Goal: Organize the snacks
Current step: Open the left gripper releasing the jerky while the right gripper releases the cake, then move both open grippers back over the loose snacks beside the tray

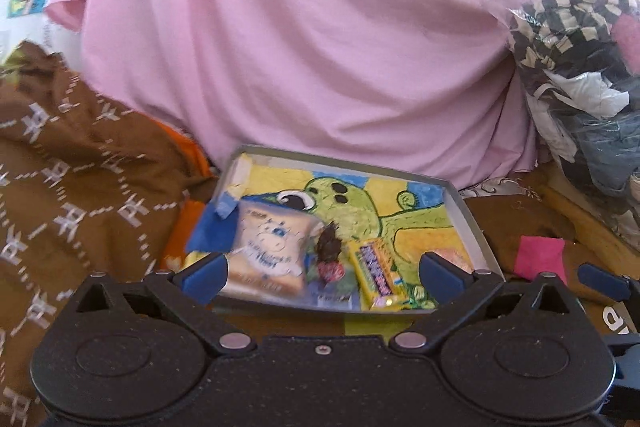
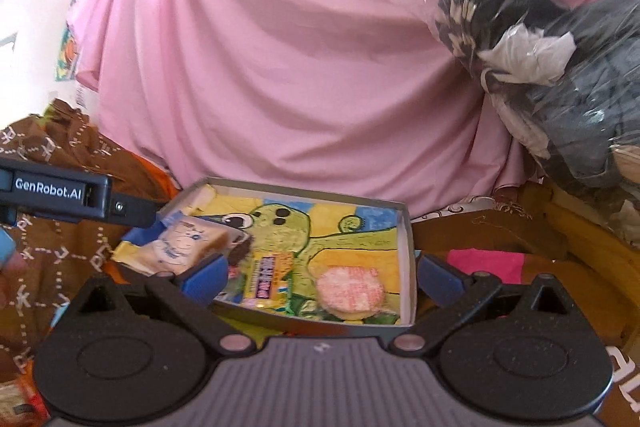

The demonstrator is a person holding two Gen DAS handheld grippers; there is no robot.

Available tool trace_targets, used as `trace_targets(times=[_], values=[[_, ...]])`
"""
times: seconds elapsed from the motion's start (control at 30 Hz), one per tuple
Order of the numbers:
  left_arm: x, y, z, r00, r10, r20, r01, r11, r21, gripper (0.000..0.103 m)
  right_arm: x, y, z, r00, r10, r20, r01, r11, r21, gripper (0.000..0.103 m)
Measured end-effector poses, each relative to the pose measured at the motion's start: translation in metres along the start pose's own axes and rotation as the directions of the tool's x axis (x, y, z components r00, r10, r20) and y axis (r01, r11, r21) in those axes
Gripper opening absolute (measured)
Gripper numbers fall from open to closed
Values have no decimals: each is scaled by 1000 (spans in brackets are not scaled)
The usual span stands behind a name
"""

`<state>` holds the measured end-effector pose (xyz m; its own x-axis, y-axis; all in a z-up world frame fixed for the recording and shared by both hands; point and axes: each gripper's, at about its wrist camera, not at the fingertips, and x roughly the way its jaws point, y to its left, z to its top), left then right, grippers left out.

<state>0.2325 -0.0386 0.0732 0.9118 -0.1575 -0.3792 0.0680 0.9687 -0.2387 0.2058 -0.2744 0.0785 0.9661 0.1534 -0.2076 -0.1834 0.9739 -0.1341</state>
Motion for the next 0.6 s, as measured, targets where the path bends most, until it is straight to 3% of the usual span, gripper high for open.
trace_targets(times=[0.3,0.6], values=[[-43,15,-25,996,85,-20,-85,996,-3,102,-46,16,-13,998,-57,30,57,998,20,103],[-74,25,-42,997,71,-32,-72,997,-25,102,-79,31,-26,997,-68,29,67,998,11,103]])
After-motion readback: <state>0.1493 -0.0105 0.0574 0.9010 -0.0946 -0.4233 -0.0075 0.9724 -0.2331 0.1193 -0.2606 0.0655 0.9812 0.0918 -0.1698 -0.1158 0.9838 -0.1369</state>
